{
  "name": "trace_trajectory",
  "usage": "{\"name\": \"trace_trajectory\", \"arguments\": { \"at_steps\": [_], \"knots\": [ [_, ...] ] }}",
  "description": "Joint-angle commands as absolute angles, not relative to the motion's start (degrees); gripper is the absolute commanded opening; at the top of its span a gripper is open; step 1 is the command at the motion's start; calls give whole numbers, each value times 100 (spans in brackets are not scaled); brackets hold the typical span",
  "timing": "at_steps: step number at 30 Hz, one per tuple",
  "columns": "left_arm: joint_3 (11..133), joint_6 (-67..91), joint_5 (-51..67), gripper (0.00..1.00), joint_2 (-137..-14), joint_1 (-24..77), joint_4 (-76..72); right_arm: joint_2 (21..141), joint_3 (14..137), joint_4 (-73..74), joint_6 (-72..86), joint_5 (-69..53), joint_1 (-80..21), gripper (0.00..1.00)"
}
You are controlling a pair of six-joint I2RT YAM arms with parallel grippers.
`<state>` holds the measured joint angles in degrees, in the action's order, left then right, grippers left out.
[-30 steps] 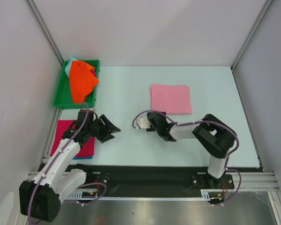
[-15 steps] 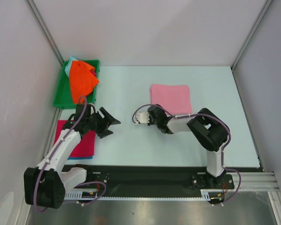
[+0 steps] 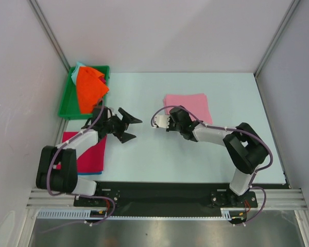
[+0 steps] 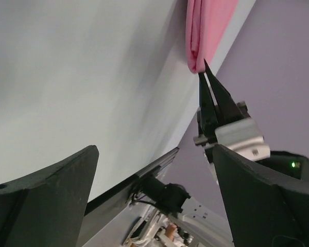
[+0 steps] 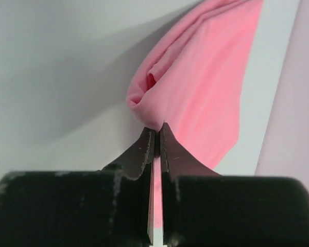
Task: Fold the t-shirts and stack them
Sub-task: Neatly place the folded tshirt to the corner
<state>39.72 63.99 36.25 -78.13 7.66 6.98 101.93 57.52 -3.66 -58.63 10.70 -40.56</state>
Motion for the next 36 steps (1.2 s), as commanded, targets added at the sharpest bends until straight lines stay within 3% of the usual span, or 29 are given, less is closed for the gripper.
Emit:
{"name": "trace_trajectory", "arguments": {
  "at_steps": [1, 8, 14, 24, 33, 36],
  "knots": [
    [4393, 7240, 3964, 100, -8505, 1045, -754, 9721, 5722, -159, -5713, 686, -3903, 0],
    [5473, 8208, 3578, 100, -10095, 1897, -1907, 9501, 5730, -97, -5538, 536, -3771, 0],
    [6800, 8472, 3261, 100, -11318, 2433, -1539, 9352, 5792, -70, -5309, 378, -3674, 0],
    [7698, 8710, 2778, 98, -12594, 2646, -1345, 9088, 5862, -176, -4826, 70, -3419, 0],
    [8507, 8315, 2171, 81, -13139, 2646, -1195, 8833, 5687, -202, -4386, -141, -3445, 0],
    [8552, 8210, 2058, 66, -13210, 2654, -1397, 8684, 5608, -229, -4289, -193, -3437, 0]
  ]
}}
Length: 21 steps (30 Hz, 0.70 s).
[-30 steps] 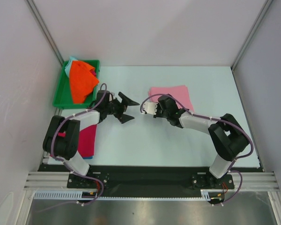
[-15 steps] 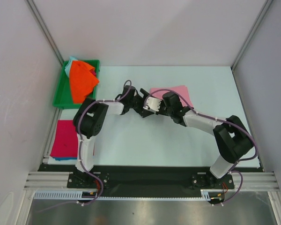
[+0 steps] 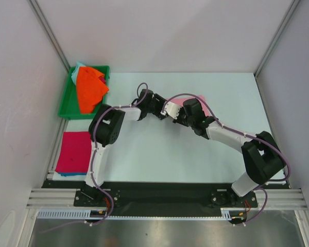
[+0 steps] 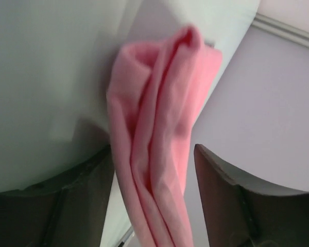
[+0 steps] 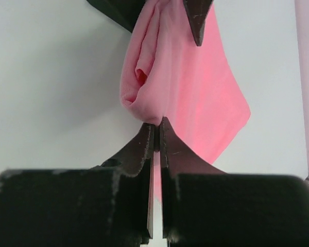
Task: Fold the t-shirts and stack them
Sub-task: Neatly place the folded tshirt to the corner
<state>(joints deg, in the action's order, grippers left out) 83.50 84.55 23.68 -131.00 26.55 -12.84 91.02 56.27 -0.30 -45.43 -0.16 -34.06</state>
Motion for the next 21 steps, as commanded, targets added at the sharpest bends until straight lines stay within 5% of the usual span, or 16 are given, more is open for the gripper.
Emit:
{"name": "trace_trajectory", "arguments": {
  "at_steps": [1, 6, 9, 13, 16, 21],
  "knots": [
    [8534, 8192, 2022, 63, -13193, 2646, -1458, 8666, 5581, -202, -4280, -193, -3437, 0],
    [8656, 7841, 1854, 40, -13157, 2628, -1644, 8482, 5476, -149, -4114, -149, -3358, 1],
    [9069, 7131, 1951, 1, -13210, 2619, -1373, 8350, 5493, -18, -3675, -80, -3340, 24],
    [8817, 6566, 1794, 0, -12641, 2610, -907, 7851, 5379, 368, -2876, 174, -3287, 50],
    [8141, 6241, 1495, 0, -11867, 2566, -730, 7350, 5387, 954, -2313, 211, -3191, 60],
    [7279, 5627, 1134, 0, -10787, 2496, -158, 6426, 5423, 1922, -1322, 176, -3173, 61]
  ]
}}
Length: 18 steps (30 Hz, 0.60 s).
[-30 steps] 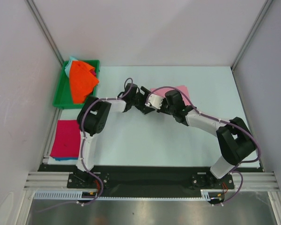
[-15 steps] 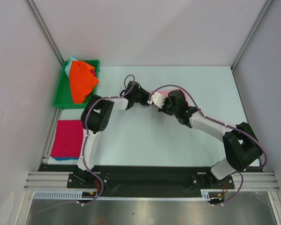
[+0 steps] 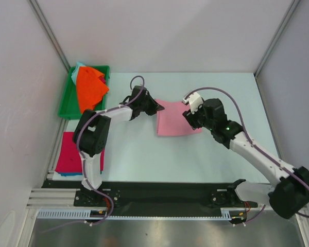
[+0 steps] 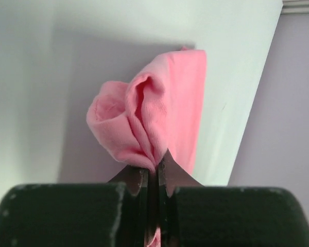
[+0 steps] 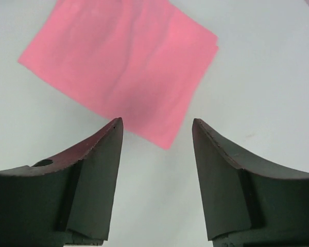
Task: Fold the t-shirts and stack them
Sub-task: Neatly place the folded tshirt to the corner
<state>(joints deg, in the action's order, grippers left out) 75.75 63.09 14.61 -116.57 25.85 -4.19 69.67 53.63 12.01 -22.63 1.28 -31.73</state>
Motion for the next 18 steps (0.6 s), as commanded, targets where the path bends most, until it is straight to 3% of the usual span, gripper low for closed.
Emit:
{"name": "trace_trajectory", "arguments": {
  "at_steps": [1, 3, 4, 9, 14, 18],
  "knots": [
    [7156, 5494, 1038, 0, -10593, 2496, -45, 6294, 5414, 2055, -1153, 167, -3173, 61],
    [6944, 5152, 618, 0, -10119, 2496, 376, 5907, 5423, 2414, -688, 62, -3182, 61],
    [6882, 5098, 493, 0, -9951, 2479, 735, 5758, 5432, 2539, -625, -43, -3199, 99],
    [6557, 4834, 26, 0, -9107, 2268, 1789, 5020, 5493, 3118, -71, -10, -3611, 100],
    [6855, 4834, -746, 0, -8421, 1925, 2846, 4799, 5686, 3647, 553, 1043, -4350, 100],
    [7320, 4851, -1037, 0, -8113, 1732, 3495, 4781, 5634, 3630, 721, 1072, -4596, 100]
  ]
}}
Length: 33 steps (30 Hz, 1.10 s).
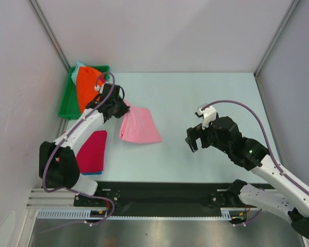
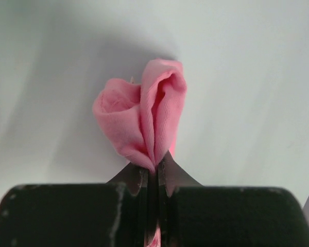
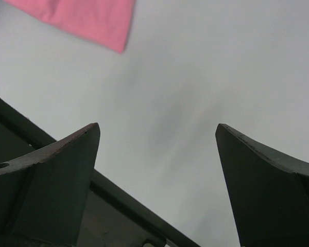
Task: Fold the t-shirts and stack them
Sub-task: Neatly place the folded tshirt to the corner
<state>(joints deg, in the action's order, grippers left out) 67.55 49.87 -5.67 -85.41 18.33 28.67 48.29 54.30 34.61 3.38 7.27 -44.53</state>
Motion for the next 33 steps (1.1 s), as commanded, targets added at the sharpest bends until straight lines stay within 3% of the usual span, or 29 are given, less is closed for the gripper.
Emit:
{"name": "trace_trajectory", "arguments": {
  "at_steps": [1, 10, 33],
  "knots": [
    [7556, 4860, -1124, 0, -8078, 1662, 3602, 4833, 5642, 3621, 721, 1064, -4640, 100],
    [8665, 5027, -1687, 0, -7770, 1249, 4798, 5176, 5643, 3296, 440, 861, -4772, 100],
    [9351, 4913, -1670, 0, -7286, 238, 5440, 5388, 5546, 2971, 334, 536, -4764, 100]
  ]
}}
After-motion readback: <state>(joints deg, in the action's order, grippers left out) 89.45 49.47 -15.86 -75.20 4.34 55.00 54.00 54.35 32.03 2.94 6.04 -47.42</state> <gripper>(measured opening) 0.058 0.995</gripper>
